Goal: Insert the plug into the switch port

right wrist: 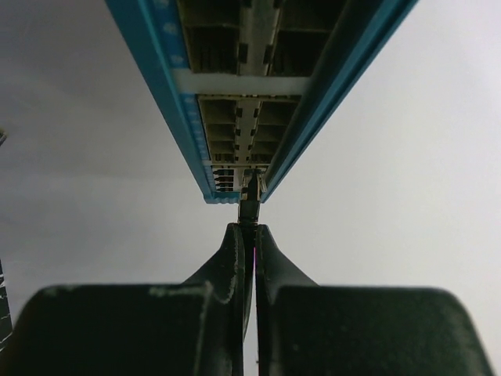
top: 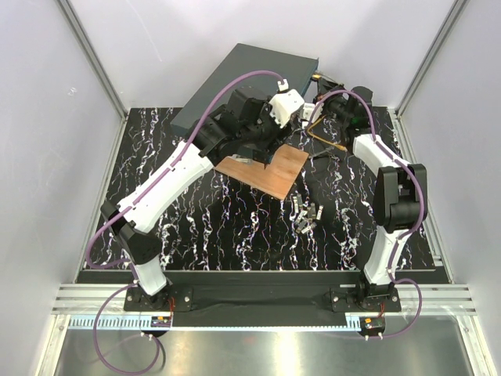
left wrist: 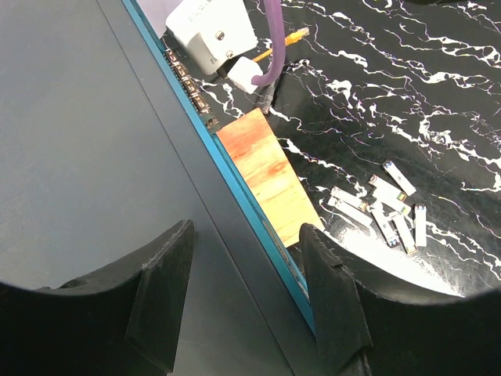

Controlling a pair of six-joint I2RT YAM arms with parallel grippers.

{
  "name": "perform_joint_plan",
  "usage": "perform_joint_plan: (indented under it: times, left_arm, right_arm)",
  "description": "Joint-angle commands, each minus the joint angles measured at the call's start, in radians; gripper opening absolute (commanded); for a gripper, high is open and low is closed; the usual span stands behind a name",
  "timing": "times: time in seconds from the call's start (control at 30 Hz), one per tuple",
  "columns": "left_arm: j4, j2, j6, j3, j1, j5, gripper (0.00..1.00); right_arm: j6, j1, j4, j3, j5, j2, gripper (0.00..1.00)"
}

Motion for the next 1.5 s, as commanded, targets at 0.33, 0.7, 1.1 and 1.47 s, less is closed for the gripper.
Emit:
perform_joint_plan:
  times: [0.33, 0.7, 1.1, 1.47]
  left_arm:
    - [-0.292, 0.022, 0.114, -0.042, 0.149, -0.307, 0.59]
    - [-0.266, 0.028, 0.115, -0.051, 0.151, -0.306, 0.58]
    - [-0.231, 0.006, 0.127, -0.101, 0.169, -0.296, 0.58]
    - [-0.223, 0.009, 0.135, -0.103, 0.186, -0.295, 0.57]
  right_arm:
    - [-0.085, 0.079, -0.031, 0.0, -0.201, 0.025, 0.0]
    - [0.06, 0.104, 0.116, 0.031, -0.183, 0.076, 0.0]
    - [-0.071, 0.074, -0.18, 0.134, -0.241, 0.056, 0.0]
    - [-0.074, 0.081, -0.163, 0.167, -0.255, 0.102, 0.0]
